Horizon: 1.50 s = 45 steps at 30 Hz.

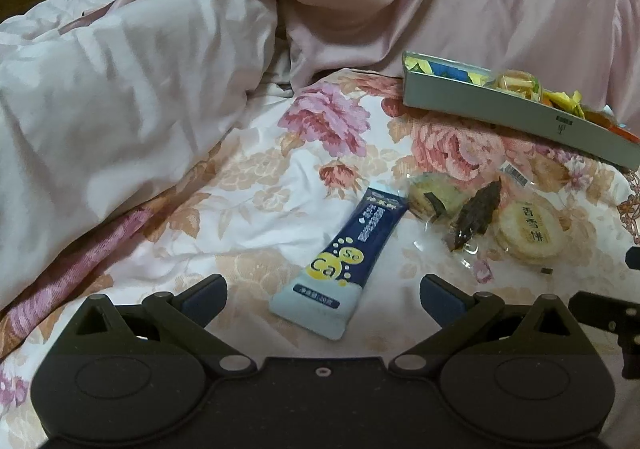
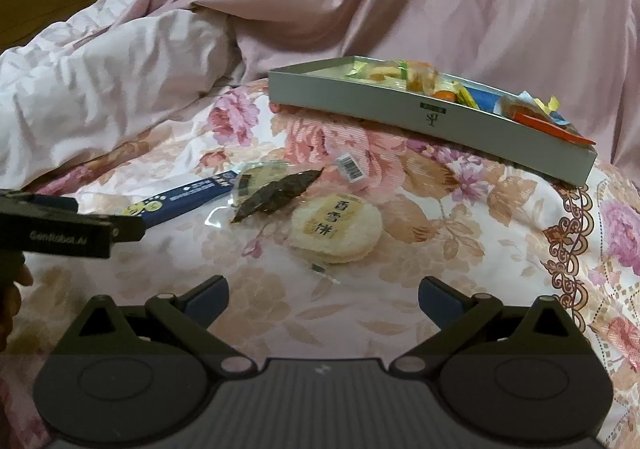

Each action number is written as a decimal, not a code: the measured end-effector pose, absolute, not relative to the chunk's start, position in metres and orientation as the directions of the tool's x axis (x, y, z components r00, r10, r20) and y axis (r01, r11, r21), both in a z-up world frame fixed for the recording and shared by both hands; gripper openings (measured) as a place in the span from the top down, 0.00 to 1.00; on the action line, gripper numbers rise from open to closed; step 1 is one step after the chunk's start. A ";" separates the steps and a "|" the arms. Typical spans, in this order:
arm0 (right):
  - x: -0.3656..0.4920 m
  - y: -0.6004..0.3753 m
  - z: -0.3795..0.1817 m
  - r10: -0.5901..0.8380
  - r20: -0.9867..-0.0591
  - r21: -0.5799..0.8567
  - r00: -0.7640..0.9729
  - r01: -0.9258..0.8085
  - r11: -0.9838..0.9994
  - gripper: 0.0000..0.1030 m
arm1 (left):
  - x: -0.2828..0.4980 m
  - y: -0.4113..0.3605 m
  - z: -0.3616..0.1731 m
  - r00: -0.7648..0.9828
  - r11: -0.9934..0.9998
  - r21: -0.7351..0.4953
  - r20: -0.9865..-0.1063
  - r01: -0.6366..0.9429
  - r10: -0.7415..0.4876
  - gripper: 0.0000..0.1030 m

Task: Organize snacks
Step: 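Move the left tool to the blue calcium stick while the right tool reaches the round rice cake, then close the left tool on the blue stick while the right tool grips the rice cake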

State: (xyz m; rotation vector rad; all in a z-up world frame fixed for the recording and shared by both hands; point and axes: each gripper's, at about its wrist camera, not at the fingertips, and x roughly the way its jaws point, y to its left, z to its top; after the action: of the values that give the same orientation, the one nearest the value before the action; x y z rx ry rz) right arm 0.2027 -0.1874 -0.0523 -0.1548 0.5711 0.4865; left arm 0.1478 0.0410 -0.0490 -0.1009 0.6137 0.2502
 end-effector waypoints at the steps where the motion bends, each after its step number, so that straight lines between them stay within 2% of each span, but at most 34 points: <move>1: 0.206 -0.187 -0.052 0.396 -0.551 -0.016 0.735 -0.483 0.875 0.00 | 0.150 0.041 -0.048 0.791 0.964 -0.021 -0.577 -0.264 0.203 0.01; 9: 0.227 -0.183 -0.049 0.376 -0.527 -0.080 0.762 -0.485 0.871 0.00 | 0.177 0.041 -0.044 0.800 0.970 0.002 -0.566 -0.242 0.200 0.01; 17: 0.253 -0.171 -0.057 0.417 -0.508 -0.130 0.753 -0.546 0.827 0.00 | 0.192 0.041 -0.053 0.812 0.975 0.050 -0.544 -0.217 0.208 0.01; 26: 0.282 -0.160 -0.069 0.479 -0.524 -0.066 0.704 -0.595 0.801 0.00 | 0.210 0.050 -0.063 0.798 0.982 0.011 -0.581 -0.188 0.159 0.01; 41: 0.289 -0.148 -0.082 0.478 -0.582 -0.052 0.658 -0.617 0.785 0.00 | 0.213 0.050 -0.067 0.801 0.988 -0.001 -0.586 -0.152 0.122 0.01; 45: 0.282 -0.143 -0.083 0.478 -0.577 -0.088 0.663 -0.632 0.770 0.00 | 0.213 0.047 -0.068 0.797 0.993 0.001 -0.597 -0.117 0.094 0.01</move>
State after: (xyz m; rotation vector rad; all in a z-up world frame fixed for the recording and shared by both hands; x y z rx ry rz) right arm 0.2821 -0.1434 -0.0831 -0.2936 0.5621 0.6375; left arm 0.2131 0.0466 -0.0682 -0.0363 0.6391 0.1131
